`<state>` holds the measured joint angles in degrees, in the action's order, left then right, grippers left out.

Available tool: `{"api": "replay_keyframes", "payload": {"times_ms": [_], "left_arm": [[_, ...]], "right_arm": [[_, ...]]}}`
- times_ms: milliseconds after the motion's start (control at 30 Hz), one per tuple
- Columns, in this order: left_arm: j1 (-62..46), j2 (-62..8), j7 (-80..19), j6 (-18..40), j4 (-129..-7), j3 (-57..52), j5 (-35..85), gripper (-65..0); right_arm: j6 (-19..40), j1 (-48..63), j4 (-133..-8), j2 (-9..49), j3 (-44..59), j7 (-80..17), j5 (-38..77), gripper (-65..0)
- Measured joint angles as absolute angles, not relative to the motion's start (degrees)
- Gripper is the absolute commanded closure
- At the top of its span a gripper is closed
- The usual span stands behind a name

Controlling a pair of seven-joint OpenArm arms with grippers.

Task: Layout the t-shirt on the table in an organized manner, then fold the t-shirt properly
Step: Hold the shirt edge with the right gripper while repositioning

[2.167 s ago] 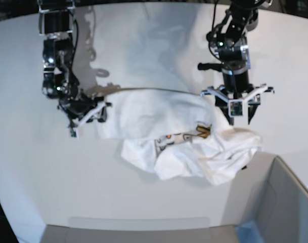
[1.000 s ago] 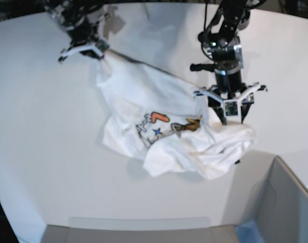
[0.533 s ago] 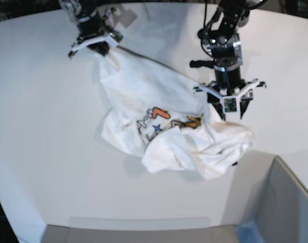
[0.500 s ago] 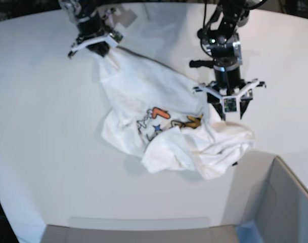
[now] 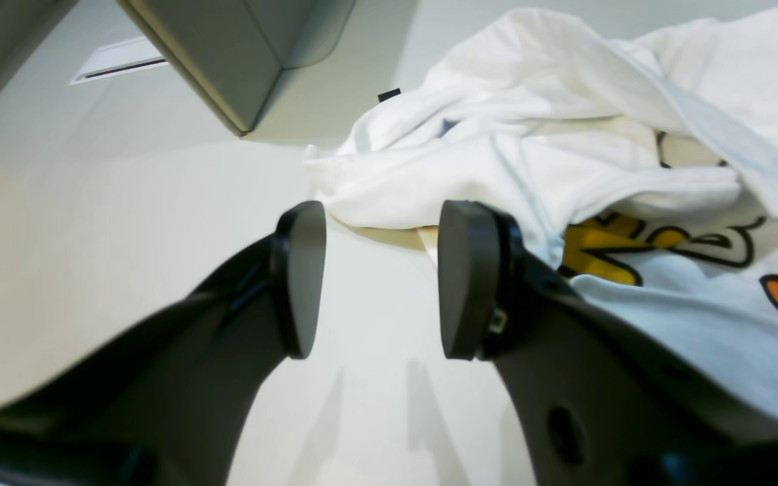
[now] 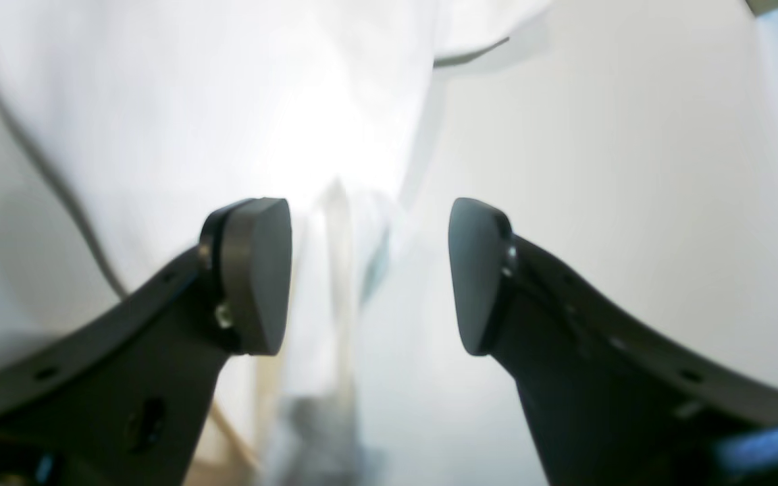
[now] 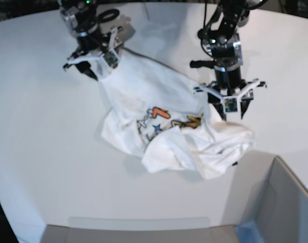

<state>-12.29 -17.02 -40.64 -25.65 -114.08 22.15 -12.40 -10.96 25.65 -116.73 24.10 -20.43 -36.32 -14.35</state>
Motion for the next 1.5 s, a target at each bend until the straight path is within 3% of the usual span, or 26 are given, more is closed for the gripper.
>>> {"api": "replay_keyframes", "payload": {"times_ms": [200, 500, 1133, 1233, 1500], "left_arm": [[-12.8, -17.0, -40.7, -25.6, -114.1, 22.2, -12.4, -28.0], [-12.9, -17.0, -40.7, -25.7, -114.1, 21.9, -12.4, -28.0], [-12.9, -17.0, -40.7, -25.6, -114.0, 22.1, -12.4, -28.0], [-12.8, -17.0, -40.7, -25.6, -114.0, 22.1, -12.4, -28.0], [-12.8, -17.0, -40.7, -25.6, -114.0, 22.1, -12.4, -28.0]], "right_arm": [[-10.7, 23.5, -116.7, 23.6, -20.4, -36.3, 1.0, -36.4], [-10.9, 27.7, -116.7, 17.9, -14.5, -39.4, 0.2, -36.4], [-10.9, 25.7, -114.8, 17.0, -10.2, -40.5, 0.3, -35.6], [-10.7, 25.6, -113.4, 17.0, -10.2, -40.2, 0.3, -30.1], [-10.6, 25.8, -112.6, 17.0, -12.0, -40.1, 0.5, -2.2]]}}
